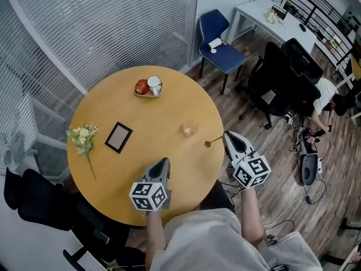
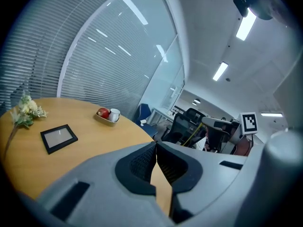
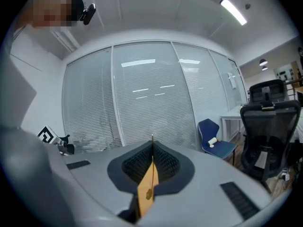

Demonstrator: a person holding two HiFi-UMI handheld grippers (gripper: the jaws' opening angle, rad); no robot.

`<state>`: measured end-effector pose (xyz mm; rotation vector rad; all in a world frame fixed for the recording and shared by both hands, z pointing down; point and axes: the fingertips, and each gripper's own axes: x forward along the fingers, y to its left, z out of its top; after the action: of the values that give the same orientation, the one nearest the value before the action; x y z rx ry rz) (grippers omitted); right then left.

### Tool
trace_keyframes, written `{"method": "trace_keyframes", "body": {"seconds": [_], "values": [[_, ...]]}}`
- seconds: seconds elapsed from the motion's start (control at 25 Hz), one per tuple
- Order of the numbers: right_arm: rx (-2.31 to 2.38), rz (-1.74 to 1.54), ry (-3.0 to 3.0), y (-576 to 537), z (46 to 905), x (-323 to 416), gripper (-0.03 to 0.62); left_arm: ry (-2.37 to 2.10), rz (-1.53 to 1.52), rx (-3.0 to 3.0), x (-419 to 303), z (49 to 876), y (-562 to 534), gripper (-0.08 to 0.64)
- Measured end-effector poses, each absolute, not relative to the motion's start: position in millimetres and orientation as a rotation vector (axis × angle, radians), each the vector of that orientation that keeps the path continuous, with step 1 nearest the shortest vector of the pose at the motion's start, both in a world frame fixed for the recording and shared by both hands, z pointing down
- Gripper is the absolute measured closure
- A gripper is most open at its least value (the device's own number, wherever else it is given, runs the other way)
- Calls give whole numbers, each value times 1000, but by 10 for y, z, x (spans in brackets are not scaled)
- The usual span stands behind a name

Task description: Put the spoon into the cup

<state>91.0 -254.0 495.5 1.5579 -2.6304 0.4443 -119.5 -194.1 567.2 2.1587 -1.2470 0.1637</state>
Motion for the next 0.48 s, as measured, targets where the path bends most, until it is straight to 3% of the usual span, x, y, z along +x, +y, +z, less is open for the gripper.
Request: {"method": "trace_keyframes", "body": {"seconds": [0.48], "values": [[1506, 463, -2588, -2813, 5201, 732, 591, -1158, 325, 2194, -965, 5965, -1964, 551]]}}
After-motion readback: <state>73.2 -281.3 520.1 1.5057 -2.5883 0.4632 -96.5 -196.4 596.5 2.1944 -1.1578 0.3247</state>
